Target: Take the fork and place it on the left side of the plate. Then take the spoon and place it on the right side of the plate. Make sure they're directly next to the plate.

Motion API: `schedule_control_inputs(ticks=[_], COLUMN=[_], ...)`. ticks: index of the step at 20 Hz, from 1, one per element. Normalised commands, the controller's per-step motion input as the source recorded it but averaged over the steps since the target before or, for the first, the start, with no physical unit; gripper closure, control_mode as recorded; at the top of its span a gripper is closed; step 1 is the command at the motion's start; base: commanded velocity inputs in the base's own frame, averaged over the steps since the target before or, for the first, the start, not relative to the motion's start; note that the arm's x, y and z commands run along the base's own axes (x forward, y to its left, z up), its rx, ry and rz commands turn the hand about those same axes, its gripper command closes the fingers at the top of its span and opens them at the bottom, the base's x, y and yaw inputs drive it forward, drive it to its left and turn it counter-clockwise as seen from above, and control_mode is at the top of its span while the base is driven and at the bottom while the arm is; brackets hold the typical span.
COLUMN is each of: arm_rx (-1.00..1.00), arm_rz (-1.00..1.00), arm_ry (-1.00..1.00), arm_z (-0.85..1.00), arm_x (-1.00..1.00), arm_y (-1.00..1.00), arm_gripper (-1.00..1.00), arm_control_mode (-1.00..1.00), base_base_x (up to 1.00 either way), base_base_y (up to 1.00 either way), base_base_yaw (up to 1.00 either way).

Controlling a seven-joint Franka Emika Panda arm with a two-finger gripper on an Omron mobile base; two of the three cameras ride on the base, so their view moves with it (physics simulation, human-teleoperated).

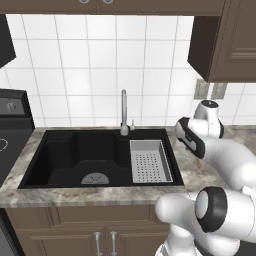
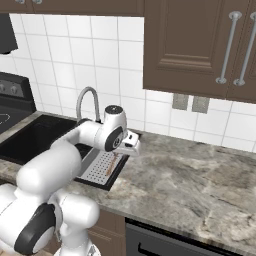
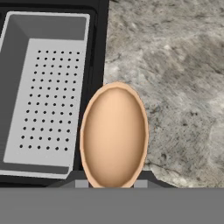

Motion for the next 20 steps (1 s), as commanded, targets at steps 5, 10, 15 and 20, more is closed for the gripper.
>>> schedule_control_inputs(ticks=[5,10,15,20], arm_rx=[0.0,0.0,0.0,0.0], arm_rz=[0.0,0.0,0.0,0.0], arm_ry=[0.01,0.0,0.0,0.0], arm_z=[0.0,0.0,0.0,0.0], arm_x=[-0.02,0.0,0.0,0.0], arm_y=[0.04,0.0,0.0,0.0], arm_gripper=[1.0,1.0,1.0,1.0], arm_control_mode=[-1.0,-1.0,-1.0,-1.0], base_base_x=[0.0,0.0,0.0,0.0], base_base_y=[0.0,0.0,0.0,0.0], base_base_yaw=[0.0,0.0,0.0,0.0])
